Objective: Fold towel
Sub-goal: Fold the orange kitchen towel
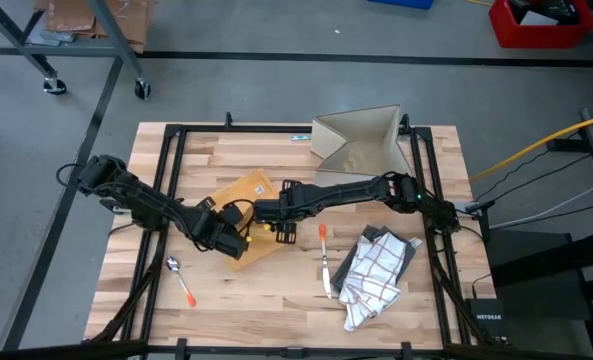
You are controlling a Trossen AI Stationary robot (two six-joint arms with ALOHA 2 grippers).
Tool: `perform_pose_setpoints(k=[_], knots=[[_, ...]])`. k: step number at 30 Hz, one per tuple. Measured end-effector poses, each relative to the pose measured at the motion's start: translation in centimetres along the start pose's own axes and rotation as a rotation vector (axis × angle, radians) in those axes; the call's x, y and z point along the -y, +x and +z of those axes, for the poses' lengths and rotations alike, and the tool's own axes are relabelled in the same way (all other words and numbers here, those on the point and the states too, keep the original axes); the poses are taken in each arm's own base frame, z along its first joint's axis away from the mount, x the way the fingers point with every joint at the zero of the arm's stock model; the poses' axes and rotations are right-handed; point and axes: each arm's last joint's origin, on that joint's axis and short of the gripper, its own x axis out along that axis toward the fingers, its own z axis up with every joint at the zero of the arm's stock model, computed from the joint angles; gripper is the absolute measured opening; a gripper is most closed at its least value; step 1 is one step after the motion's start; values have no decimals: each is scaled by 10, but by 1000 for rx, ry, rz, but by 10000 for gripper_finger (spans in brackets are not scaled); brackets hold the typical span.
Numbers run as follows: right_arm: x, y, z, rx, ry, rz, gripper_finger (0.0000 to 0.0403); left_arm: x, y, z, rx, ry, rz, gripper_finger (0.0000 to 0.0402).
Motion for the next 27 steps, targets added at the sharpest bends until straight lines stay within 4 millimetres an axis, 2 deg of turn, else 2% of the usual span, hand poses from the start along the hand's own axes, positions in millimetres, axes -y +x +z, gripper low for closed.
perform_pose_setpoints(k=[3, 8, 11, 15, 22, 27], knots=[[0, 0, 0, 0, 0, 0, 243, 0, 0, 0, -10, 27, -5, 56], [0, 0, 0, 0, -1, 0, 243, -5, 10, -8, -28, -53, 32, 142], [0, 0, 0, 0, -12, 0, 243, -9, 13, -13, -45, -118, 66, 176], [-2, -1, -1, -10, -92, 22, 243, -13, 12, -15, -54, -238, 103, 184], [-11, -5, -2, -6, -246, 70, 243, -12, 9, -12, -51, -245, 89, 165], [-19, -10, -6, -19, -358, 99, 243, -5, -1, -4, -98, -248, 15, 156]])
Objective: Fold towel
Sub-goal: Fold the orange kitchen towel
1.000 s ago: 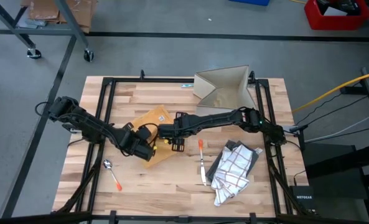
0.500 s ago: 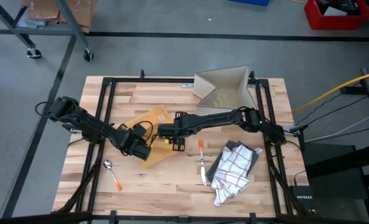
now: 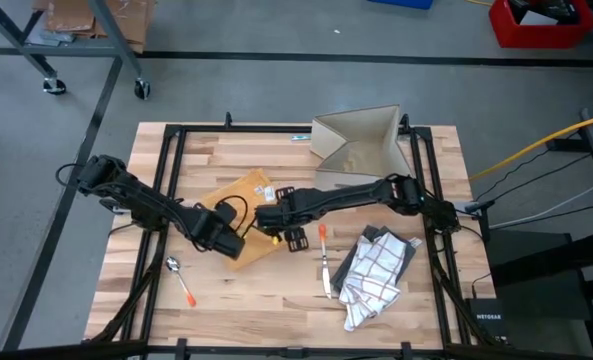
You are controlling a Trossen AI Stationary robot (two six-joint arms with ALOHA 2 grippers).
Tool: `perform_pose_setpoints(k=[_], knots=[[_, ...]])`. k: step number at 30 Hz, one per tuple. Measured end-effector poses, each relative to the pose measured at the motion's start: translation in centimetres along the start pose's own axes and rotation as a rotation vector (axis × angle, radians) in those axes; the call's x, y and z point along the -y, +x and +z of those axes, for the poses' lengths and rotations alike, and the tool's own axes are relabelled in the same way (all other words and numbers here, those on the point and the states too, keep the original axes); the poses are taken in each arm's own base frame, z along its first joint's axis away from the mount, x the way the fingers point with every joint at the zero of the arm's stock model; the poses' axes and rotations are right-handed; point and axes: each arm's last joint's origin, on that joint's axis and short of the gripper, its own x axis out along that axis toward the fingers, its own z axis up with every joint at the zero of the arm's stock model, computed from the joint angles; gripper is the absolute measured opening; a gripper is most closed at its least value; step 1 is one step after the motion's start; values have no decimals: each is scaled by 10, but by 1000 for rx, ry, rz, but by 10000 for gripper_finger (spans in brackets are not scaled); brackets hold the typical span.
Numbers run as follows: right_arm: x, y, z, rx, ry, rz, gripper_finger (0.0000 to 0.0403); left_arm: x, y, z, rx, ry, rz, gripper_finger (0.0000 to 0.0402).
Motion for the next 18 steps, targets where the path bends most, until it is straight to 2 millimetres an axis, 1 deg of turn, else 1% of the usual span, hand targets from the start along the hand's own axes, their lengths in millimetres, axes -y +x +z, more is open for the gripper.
perform_pose_setpoints(k=[2, 6, 10, 12, 14, 18], knots=[[-4, -3, 0, -5, -21, 5, 243, 6, -4, 1, -39, 34, -65, 155], [-13, -9, 1, -1, -41, 9, 243, 25, -14, 0, -115, 81, -271, 154], [-29, -15, 5, 19, -67, 22, 243, 42, -24, -8, -89, 108, -442, 154], [-37, -15, 6, 19, -85, 26, 243, 47, -26, -15, -83, 132, -472, 154], [-46, -11, 6, 29, -99, 28, 243, 52, -27, -23, -84, 148, -482, 154], [-60, 0, 5, 32, -130, 25, 243, 61, -21, -40, -101, 177, -460, 155]])
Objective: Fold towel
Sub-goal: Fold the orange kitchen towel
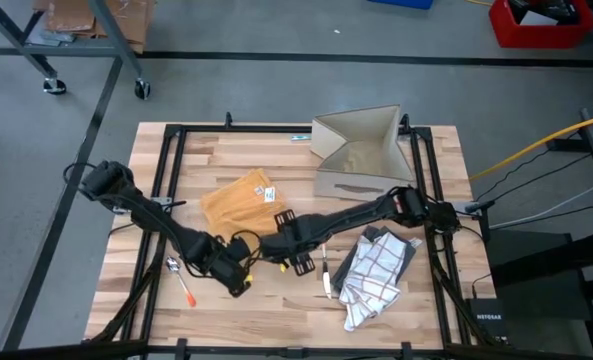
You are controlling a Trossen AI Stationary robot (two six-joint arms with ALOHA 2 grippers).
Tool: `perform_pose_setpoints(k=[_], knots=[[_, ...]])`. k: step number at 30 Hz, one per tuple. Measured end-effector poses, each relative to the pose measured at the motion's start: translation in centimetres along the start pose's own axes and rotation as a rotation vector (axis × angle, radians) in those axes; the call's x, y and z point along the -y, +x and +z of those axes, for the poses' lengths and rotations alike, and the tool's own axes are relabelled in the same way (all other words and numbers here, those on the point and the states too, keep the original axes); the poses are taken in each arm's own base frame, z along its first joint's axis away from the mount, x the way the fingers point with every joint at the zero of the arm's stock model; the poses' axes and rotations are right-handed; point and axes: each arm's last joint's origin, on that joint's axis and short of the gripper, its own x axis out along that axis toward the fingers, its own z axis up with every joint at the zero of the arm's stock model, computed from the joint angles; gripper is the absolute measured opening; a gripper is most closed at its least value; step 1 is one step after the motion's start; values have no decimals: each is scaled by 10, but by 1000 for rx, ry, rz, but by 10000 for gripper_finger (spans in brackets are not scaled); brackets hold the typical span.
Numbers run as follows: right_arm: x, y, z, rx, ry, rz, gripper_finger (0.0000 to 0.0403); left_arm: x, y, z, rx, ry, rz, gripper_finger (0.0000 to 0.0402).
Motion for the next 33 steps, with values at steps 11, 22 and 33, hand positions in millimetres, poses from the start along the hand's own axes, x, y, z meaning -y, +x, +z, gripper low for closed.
perform_pose_setpoints(k=[11, 22, 33], knots=[[-7, 27, -1, 41, -52, -119, 243, 0, 29, -10, -38, 0, 107, 155], [-14, 55, -13, 37, -93, -120, 243, 0, 35, -12, -45, 26, 130, 155], [-15, 63, -15, 68, -82, -167, 238, -1, 50, -15, -51, 15, 183, 142]])
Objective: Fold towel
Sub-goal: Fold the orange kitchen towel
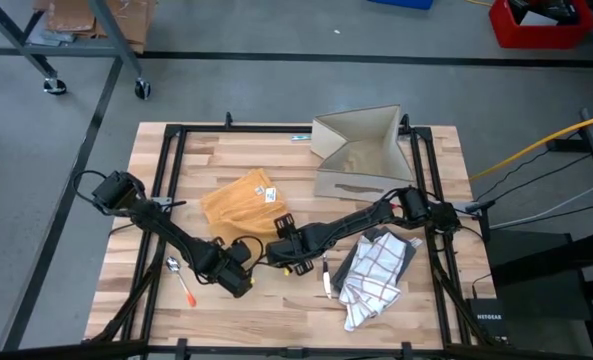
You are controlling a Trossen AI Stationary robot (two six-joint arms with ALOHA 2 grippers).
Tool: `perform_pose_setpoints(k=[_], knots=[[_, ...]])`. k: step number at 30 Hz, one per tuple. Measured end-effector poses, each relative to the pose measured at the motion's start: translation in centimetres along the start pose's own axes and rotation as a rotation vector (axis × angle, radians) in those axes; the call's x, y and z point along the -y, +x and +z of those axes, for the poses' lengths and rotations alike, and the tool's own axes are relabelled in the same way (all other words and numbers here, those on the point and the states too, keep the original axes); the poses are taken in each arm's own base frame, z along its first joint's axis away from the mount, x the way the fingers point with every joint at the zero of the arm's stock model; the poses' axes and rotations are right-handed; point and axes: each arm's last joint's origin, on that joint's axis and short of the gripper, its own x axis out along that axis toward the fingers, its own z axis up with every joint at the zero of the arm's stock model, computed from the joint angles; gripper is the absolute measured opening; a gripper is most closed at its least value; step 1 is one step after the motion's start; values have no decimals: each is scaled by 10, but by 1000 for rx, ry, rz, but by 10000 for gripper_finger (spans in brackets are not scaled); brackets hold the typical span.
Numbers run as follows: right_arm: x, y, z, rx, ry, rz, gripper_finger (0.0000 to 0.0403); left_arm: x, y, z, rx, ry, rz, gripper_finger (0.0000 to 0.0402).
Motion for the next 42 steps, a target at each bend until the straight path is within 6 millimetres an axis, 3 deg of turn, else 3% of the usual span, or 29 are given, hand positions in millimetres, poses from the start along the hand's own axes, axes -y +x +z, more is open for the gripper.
perform_pose_setpoints(k=[13, 25, 32, 42], knots=[[3, 4, 2, 30, 45, -7, 105, -1, 0, -1, -3, -10, 4, 8], [3, 4, 5, 58, 65, -7, 82, 0, 1, -1, 1, 10, 3, 23], [2, 4, 4, 63, 60, 55, 9, 1, 0, -2, 0, -26, 2, 5], [-22, -21, 6, -39, 137, 331, 9, 35, -28, -12, 1, -5, -141, 1]])
